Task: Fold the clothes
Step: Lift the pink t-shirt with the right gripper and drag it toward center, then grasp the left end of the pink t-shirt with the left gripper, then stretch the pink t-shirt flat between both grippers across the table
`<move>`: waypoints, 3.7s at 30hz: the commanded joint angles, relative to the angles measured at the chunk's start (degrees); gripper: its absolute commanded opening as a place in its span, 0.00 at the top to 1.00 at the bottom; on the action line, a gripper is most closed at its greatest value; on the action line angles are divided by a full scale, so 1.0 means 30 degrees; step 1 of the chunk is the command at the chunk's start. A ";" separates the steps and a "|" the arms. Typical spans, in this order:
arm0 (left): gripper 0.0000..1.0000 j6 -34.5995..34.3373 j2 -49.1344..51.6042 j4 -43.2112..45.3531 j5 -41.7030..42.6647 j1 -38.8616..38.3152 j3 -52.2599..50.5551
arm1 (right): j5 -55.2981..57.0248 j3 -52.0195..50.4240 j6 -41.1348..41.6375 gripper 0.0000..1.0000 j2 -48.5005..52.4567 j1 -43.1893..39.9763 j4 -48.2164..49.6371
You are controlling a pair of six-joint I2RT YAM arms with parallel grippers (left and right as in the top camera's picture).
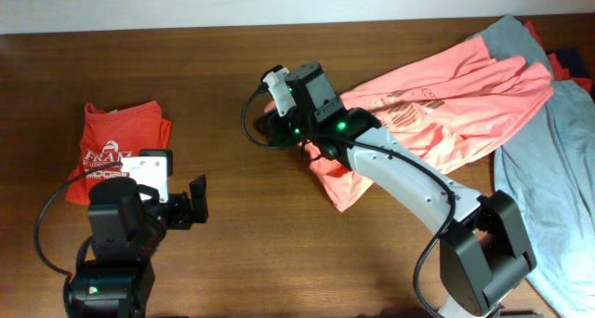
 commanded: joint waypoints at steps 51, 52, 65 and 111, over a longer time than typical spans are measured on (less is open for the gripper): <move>0.21 -0.2674 2.3299 0.8174 0.1508 -0.6200 0.7468 | 0.0044 0.1224 -0.1362 0.00 -0.7745 -1.5038 -1.7551; 0.21 -0.2674 2.3299 0.8123 0.1508 -0.6200 0.7468 | 0.0044 0.1224 -0.1362 0.00 -0.7745 -1.5038 -1.7551; 1.00 -0.2652 2.2906 0.8459 -0.1362 -0.5326 0.7803 | 0.0051 0.1224 -0.1377 0.03 -0.7745 -1.5038 -1.7558; 0.23 -0.5027 2.2658 -0.2470 -0.2827 -0.5246 1.0142 | 0.0044 0.1224 -0.1370 0.03 -0.7329 -1.5038 -1.7413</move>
